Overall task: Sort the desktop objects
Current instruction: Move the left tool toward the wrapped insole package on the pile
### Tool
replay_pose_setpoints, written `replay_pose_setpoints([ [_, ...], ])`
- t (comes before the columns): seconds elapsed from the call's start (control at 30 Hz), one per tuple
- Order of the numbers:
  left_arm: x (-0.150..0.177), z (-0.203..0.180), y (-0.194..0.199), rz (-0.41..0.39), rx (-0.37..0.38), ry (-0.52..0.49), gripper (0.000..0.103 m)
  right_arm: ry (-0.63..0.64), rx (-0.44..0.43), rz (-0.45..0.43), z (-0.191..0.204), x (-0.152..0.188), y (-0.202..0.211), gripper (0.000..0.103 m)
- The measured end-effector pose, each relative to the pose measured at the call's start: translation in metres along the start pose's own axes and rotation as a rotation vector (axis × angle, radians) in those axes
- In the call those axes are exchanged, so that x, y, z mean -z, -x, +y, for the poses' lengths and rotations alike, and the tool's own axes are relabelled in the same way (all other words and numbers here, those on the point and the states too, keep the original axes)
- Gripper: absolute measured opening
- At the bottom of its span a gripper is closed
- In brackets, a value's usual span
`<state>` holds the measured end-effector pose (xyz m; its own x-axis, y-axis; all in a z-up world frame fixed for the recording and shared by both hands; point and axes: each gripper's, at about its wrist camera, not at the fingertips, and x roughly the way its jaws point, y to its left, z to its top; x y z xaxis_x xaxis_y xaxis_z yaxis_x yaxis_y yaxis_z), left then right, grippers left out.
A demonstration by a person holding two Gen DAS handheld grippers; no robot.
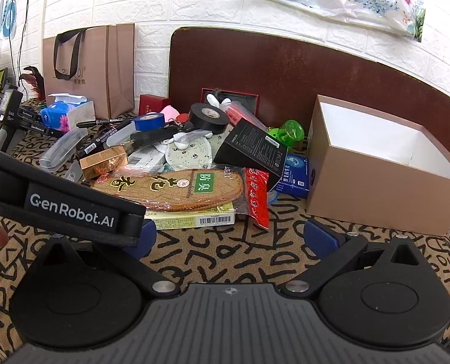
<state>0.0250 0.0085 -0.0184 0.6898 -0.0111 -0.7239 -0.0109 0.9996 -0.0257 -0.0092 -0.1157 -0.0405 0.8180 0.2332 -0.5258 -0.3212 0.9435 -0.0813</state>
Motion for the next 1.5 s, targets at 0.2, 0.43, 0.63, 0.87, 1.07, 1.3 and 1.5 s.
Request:
replay_pose_setpoints([
  [0.2,-0.001,0.002,-0.004,0.009,0.000,0.002,0.103,0.001,-0.002,0.009,0.000,0.001,-0.004,0.103],
  [0.43,-0.002,0.001,-0.011,0.023,0.001,0.001,0.103,-0.001,-0.004,0.023,0.000,0.001,-0.010,0.103],
  [0.63,-0.004,0.002,-0.017,0.037,-0.002,0.007,0.103,-0.004,-0.008,0.036,0.000,0.001,-0.015,0.103],
  [0.87,-0.003,0.006,-0.029,0.061,-0.008,0.021,0.103,-0.004,-0.013,0.057,0.000,0.003,-0.025,0.103],
  [1.07,-0.002,0.027,-0.046,0.097,0.018,0.081,0.103,-0.001,-0.027,0.088,-0.001,0.007,-0.037,0.103],
  [1.3,-0.006,0.044,-0.067,0.114,0.044,0.094,0.101,0.004,-0.126,0.118,-0.002,0.011,-0.058,0.103],
  [1.5,-0.011,0.074,-0.080,0.133,0.029,0.149,0.101,-0.022,-0.140,0.125,-0.013,0.006,-0.076,0.103],
])
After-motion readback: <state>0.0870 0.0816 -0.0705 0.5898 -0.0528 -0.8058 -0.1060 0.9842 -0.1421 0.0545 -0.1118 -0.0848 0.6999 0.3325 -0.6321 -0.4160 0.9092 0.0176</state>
